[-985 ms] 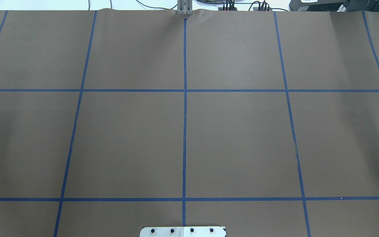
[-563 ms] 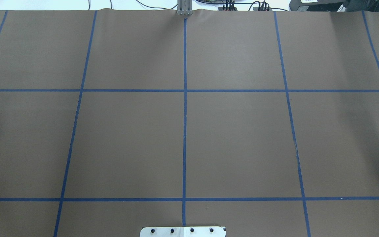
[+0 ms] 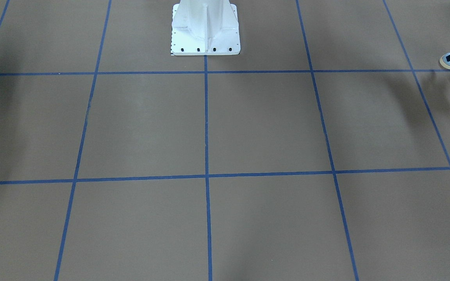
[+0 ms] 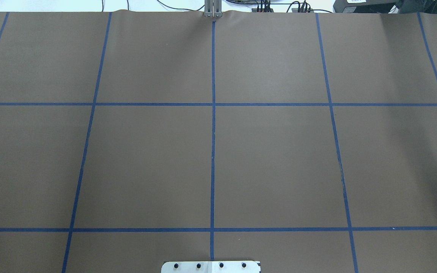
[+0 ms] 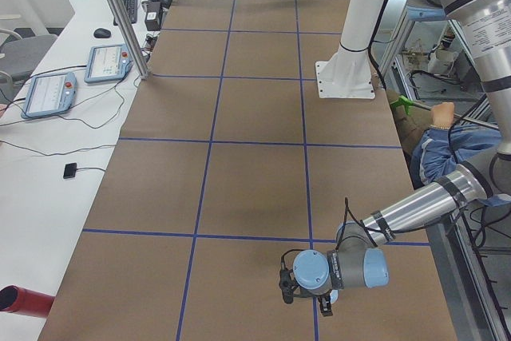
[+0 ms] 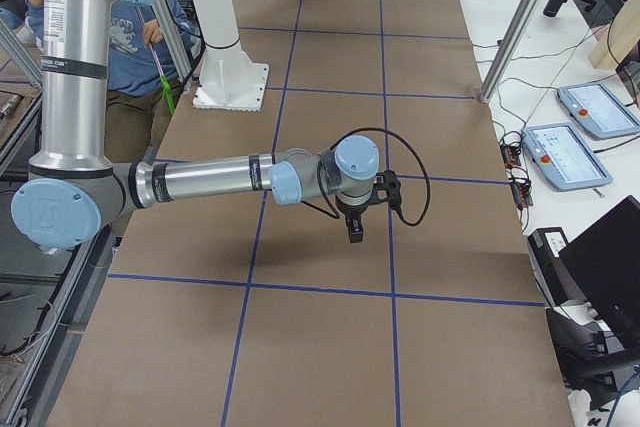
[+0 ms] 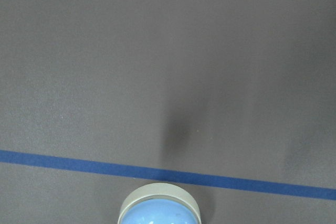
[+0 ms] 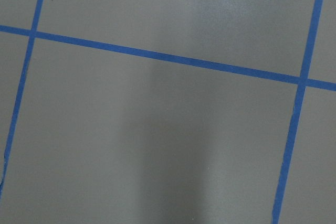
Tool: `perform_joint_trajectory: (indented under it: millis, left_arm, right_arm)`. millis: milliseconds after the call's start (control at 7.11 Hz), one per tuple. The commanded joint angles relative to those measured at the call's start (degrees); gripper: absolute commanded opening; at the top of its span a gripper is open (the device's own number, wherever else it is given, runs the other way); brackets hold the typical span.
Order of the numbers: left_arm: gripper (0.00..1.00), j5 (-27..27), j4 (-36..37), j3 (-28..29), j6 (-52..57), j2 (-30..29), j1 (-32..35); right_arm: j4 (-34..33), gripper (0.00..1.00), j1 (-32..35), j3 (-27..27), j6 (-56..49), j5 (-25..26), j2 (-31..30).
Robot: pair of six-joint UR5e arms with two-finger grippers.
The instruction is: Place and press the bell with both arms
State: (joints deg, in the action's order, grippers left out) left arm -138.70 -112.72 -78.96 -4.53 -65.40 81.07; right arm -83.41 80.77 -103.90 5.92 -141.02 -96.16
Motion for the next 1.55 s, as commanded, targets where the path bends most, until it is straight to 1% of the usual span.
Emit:
perform_joint_trajectory:
  millis: [0,563,1126,1267,1407]
  left_arm:
    - [1.0,0.01,-0.13,0.56,-0.04,-0.08,-0.82]
    - [1.0,-0.26,-0.22,1.62,-0.22,-0.6,-3.19]
    - [0.99,0.01,-0.3,3.98,0.04,-1.83,-5.48]
    - [0.98,0.01,-0.31,4.69,0.13,-2.44,-5.65]
    - [0.93,0.01,-0.31,4.87,0.13,-2.71,-5.83]
  right_arm:
    - [0.0,0.99,-0.26,-0.25,0.5,-0.05,0.01]
    - [-0.09,0.99,-0.44,-0.17,0.5,-0.05,-0.08]
    - [-0.09,0.99,-0.7,-0.16,0.59,0.04,-0.08]
    - [-0.09,0.99,-0.79,-0.16,0.59,0.04,-0.08]
    - [-0.09,0.99,-0.79,-0.16,0.59,0.13,-0.08]
